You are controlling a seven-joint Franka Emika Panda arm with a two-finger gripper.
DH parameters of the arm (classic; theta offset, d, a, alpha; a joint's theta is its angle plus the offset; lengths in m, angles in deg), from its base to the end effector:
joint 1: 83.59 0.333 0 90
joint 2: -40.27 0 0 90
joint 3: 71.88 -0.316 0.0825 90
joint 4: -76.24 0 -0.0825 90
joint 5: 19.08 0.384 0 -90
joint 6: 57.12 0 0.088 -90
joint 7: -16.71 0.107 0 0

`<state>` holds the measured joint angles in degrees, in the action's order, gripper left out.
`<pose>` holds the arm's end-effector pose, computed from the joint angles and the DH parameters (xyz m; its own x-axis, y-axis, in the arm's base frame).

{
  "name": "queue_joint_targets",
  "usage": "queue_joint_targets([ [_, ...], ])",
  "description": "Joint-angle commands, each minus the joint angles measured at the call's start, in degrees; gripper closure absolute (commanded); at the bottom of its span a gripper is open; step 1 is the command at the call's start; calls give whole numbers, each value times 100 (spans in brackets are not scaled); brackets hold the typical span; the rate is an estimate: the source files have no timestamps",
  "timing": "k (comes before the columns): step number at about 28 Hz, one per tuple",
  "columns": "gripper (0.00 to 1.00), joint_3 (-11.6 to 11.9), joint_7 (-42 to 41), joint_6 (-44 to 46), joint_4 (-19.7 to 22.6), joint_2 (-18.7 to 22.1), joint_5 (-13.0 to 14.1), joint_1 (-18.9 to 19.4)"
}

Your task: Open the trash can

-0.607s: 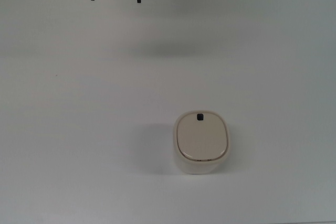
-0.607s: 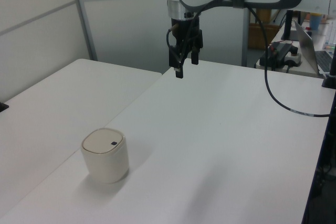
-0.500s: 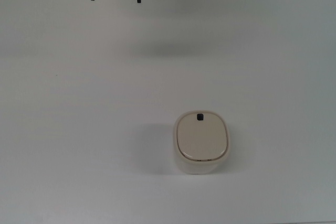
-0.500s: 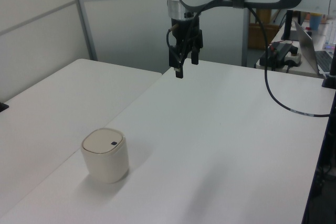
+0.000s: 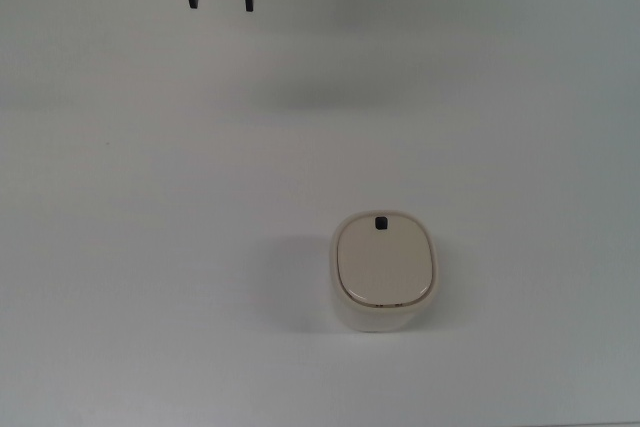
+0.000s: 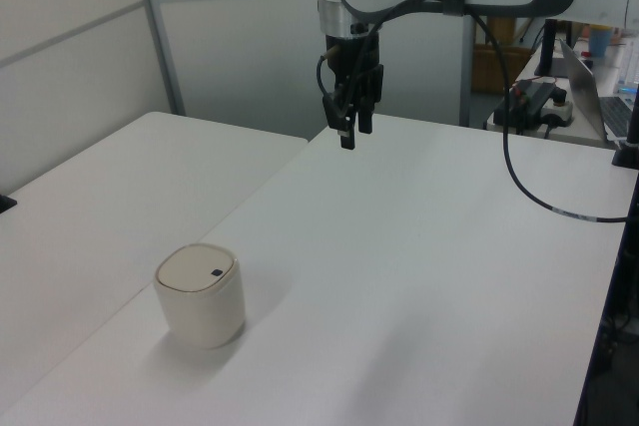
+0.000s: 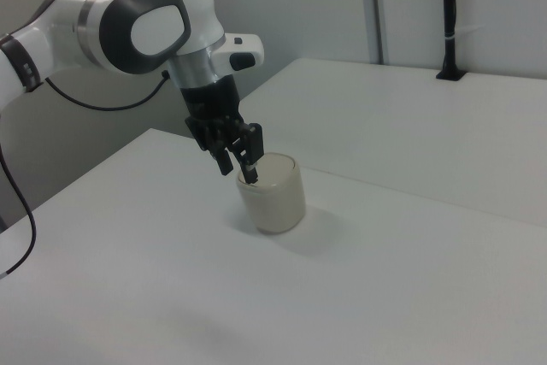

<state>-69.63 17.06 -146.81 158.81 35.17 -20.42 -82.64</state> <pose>0.5821 -0.0146 0.6347 0.9990 -0.0286 0.0355 -0.0296 -0.9992 0.0266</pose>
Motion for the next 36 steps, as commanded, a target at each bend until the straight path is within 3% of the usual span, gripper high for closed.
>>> queue_joint_targets([
  [1, 100, 12, -229, 100, 40, 62, 72, 10],
  [16, 100, -49, -229, -5, 49, -8, 81, 45],
  [36, 100, -111, -220, -2280, 66, -992, 248, 441],
])
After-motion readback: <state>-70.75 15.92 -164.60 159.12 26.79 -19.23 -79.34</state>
